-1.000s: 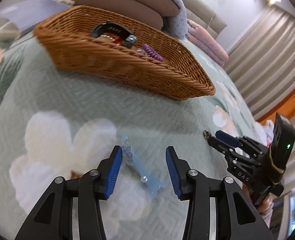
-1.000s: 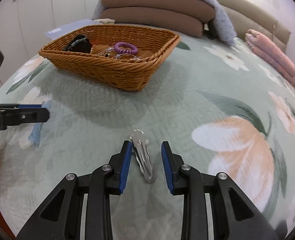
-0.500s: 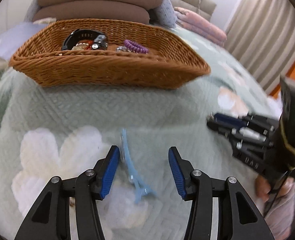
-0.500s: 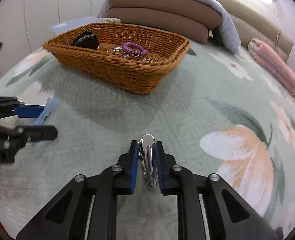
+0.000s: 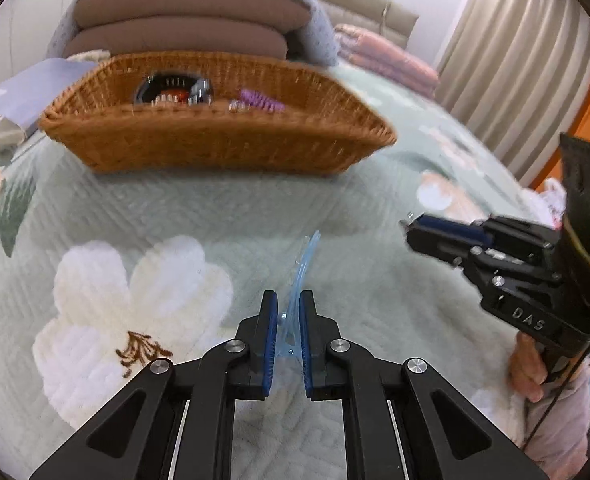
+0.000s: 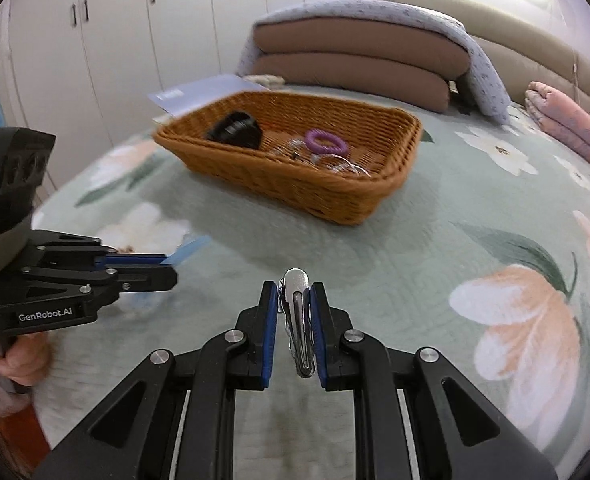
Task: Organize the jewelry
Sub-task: 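Carry both hair clips into the basket and open both grippers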
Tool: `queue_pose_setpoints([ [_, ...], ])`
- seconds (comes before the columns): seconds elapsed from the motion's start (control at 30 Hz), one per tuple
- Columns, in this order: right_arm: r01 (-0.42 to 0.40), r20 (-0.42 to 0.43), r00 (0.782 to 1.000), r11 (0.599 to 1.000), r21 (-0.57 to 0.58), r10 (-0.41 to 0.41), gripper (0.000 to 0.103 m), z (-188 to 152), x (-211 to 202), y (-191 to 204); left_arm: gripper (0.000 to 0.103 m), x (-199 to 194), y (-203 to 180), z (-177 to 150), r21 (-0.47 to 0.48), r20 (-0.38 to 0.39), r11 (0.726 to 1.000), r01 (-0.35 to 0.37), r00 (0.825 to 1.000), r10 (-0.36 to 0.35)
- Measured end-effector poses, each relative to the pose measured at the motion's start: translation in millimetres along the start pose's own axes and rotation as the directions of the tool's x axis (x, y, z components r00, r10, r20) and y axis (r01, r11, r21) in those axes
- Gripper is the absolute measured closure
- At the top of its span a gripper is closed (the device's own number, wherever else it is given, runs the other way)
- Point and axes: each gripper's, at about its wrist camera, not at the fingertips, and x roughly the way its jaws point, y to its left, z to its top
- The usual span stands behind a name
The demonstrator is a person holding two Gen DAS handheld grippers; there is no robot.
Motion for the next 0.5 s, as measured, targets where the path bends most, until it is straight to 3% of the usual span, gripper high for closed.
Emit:
queue_pose_setpoints([
  [0.3, -0.028, 0.086, 0.996, 0.999, 0.026, 0.026, 0.085, 30, -12, 28, 0.092, -36, 17, 15, 0.009, 0.104, 0.999, 0.047, 0.993, -0.048],
  [0.5, 0.005, 0.180, 0.983, 0.980, 0.197, -0.041, 0.085, 76, -10, 21, 0.092, -61, 37, 52, 0.010, 0.186, 1.000, 0.021, 0.982, -0.022],
])
